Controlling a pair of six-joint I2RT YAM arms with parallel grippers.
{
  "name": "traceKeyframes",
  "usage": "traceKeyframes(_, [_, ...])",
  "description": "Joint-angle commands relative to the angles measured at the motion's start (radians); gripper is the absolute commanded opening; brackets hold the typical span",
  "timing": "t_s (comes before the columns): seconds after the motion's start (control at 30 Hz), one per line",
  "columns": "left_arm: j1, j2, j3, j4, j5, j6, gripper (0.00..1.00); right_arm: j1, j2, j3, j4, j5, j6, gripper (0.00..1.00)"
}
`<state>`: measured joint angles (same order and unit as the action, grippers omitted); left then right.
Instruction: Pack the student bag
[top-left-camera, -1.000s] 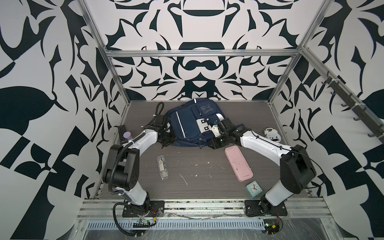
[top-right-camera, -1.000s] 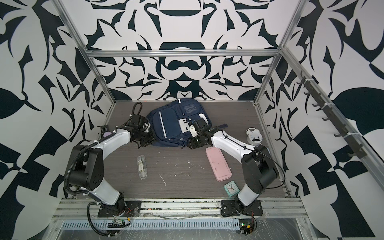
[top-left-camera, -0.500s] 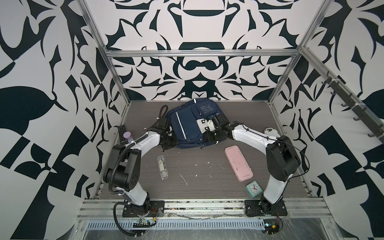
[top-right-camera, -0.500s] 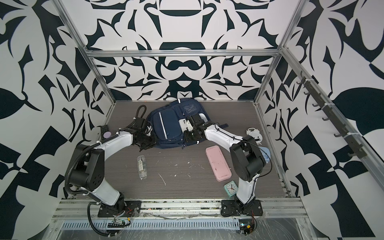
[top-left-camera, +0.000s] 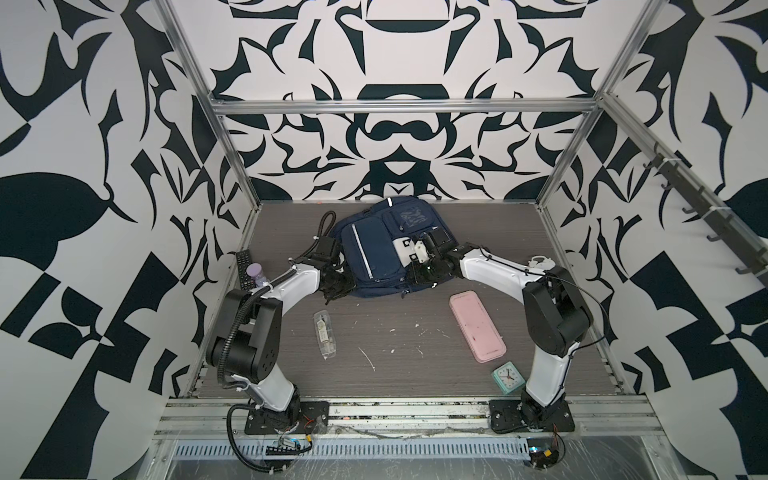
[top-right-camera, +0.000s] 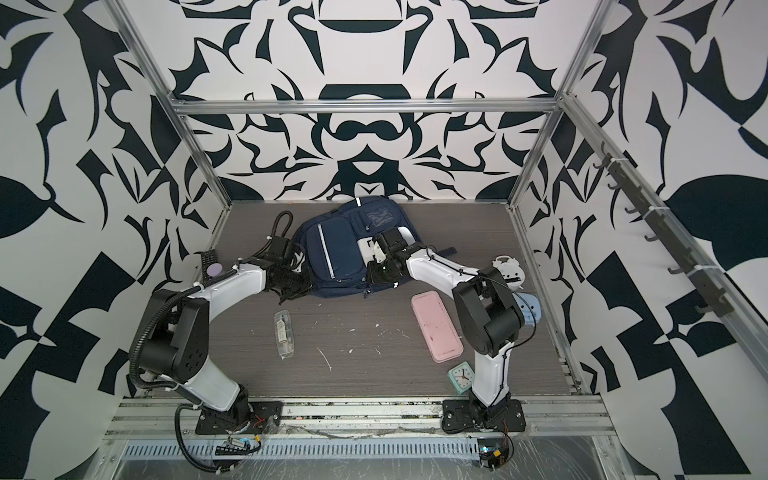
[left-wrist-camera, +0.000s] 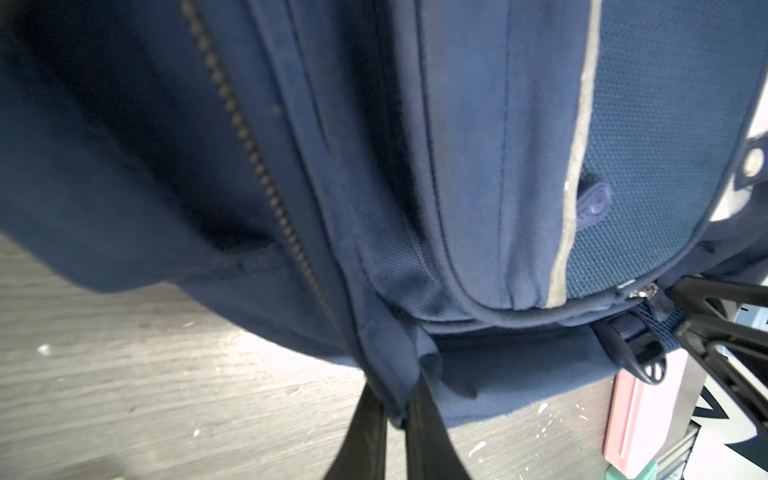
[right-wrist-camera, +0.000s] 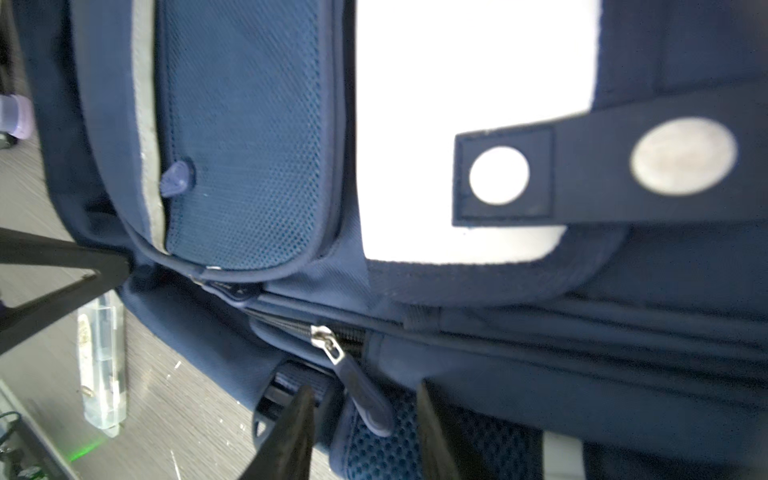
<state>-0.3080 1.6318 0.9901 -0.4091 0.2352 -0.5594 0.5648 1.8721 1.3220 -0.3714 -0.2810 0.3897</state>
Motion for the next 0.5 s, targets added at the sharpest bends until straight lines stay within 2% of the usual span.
traceKeyframes(0.0, [-0.001, -0.032, -0.018, -0.041, 0.005, 0.009, 0.13, -0.006, 0.003, -0.014, 0.040, -0.043, 0.038, 0.40])
traceKeyframes(0.47, [0.000, -0.043, -0.022, -0.036, 0.011, 0.003, 0.13, -0.048, -0.023, -0.150, 0.150, -0.109, 0.133, 0.33])
